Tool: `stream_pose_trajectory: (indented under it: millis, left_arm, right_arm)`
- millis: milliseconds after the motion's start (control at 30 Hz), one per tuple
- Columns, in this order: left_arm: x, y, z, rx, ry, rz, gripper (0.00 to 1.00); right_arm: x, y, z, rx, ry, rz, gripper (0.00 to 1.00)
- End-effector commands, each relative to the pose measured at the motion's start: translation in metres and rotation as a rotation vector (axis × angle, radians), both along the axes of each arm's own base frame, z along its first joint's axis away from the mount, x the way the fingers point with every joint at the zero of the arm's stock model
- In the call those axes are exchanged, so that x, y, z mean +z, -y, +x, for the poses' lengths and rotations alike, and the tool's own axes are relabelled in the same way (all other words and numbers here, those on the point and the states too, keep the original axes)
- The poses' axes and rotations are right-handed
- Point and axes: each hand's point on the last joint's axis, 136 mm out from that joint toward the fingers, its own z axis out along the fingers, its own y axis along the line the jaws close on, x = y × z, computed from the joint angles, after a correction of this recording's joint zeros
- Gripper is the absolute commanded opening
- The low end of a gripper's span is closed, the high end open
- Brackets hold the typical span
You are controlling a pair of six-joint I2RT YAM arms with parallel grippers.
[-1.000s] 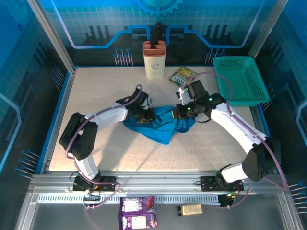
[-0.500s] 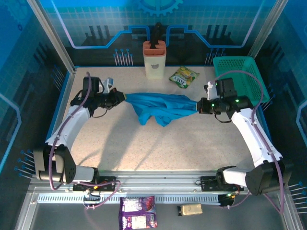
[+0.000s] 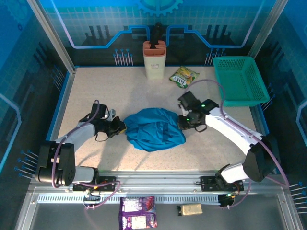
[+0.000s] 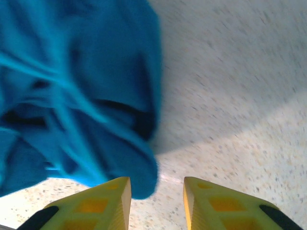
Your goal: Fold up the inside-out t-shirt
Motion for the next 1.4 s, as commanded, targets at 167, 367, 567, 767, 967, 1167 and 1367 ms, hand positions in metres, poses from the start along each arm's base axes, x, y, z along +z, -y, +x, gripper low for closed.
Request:
stream_pose_trajectory:
  millis: [167, 367, 567, 767, 967, 1167, 1367]
  left_arm:
    - [0.011, -0.002, 0.01, 0.011, 0.057, 0.015, 0.0]
    - [0.01, -0.002, 0.01, 0.005, 0.06, 0.017, 0.0]
    - [0.012, -0.002, 0.009, 0.006, 0.069, 0.017, 0.0]
    - [0.016, 0.0, 0.012, 0.005, 0.084, 0.005, 0.0]
    - [0.025, 0.0, 0.018, 0.009, 0.11, 0.0, 0.0]
    - [0.084, -0.006, 0.043, 0.022, 0.235, 0.017, 0.0]
    - [0.223, -0.024, 0.062, 0.047, 0.528, 0.053, 0.0]
  right_arm:
    - [0.002, -0.138, -0.019, 0.357, 0.097, -0.112, 0.36]
    - [-0.039, -0.191, -0.015, 0.418, 0.059, -0.168, 0.46]
    - [-0.082, -0.194, -0.001, 0.364, -0.013, -0.182, 0.47]
    - [-0.073, -0.169, 0.015, 0.304, -0.017, -0.158, 0.11]
    - [0.017, -0.134, 0.036, 0.234, 0.127, -0.044, 0.0]
    - [0.133, -0.096, 0.058, 0.167, 0.305, 0.156, 0.0]
    - [0.235, -0.06, 0.062, 0.134, 0.49, 0.281, 0.0]
